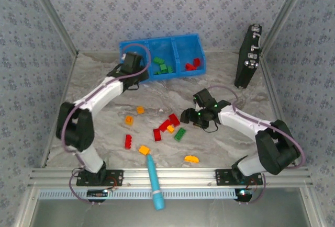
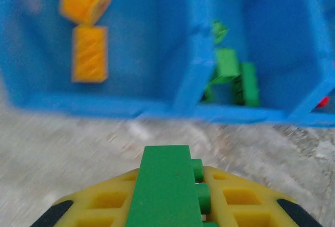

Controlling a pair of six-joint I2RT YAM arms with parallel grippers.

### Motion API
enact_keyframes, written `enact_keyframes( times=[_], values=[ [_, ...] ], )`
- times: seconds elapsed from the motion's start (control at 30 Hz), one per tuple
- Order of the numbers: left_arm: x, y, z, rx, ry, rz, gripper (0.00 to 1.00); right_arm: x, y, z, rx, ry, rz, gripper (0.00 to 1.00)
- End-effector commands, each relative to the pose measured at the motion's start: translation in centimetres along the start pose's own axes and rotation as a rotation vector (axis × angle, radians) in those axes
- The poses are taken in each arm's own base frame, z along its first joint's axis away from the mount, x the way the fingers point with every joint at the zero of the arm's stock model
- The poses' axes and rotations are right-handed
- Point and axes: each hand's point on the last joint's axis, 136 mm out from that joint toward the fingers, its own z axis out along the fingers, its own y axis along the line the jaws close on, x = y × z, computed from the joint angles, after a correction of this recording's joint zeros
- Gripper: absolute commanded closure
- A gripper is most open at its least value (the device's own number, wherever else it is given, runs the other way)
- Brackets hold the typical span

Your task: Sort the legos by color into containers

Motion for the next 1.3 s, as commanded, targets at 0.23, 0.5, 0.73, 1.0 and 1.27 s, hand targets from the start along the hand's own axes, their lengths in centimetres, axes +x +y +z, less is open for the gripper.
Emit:
enact_keyframes(
  times=[0.23, 0.5, 0.73, 1.0, 1.27],
  values=[
    [-3.3, -9.9, 8.7, 0.121, -0.116, 0.206, 0.89, 0.9, 1.8, 0.0, -0.015, 0.058, -0.045, 0.26],
    [-4.4, -11.4, 12.0, 0.108, -0.133, 0.229, 0.77, 2.3, 1.2, 0.0, 0.05, 0.094, -0.094, 0.22],
    [-5.7, -11.1, 14.0, 0.09, -0.153, 0.232, 0.57, 3.2, 1.7, -1.0, 0.077, 0.115, -0.125, 0.19],
    [-5.2, -10.7, 14.7, 0.079, -0.129, 0.226, 0.48, 4.3, 1.4, -0.9, 0.139, 0.111, -0.16, 0.19],
    [-10.7, -11.1, 9.5, 0.143, -0.196, 0.243, 0.47, 4.7, 0.5, -0.1, 0.236, 0.082, -0.202, 0.13]
  ],
)
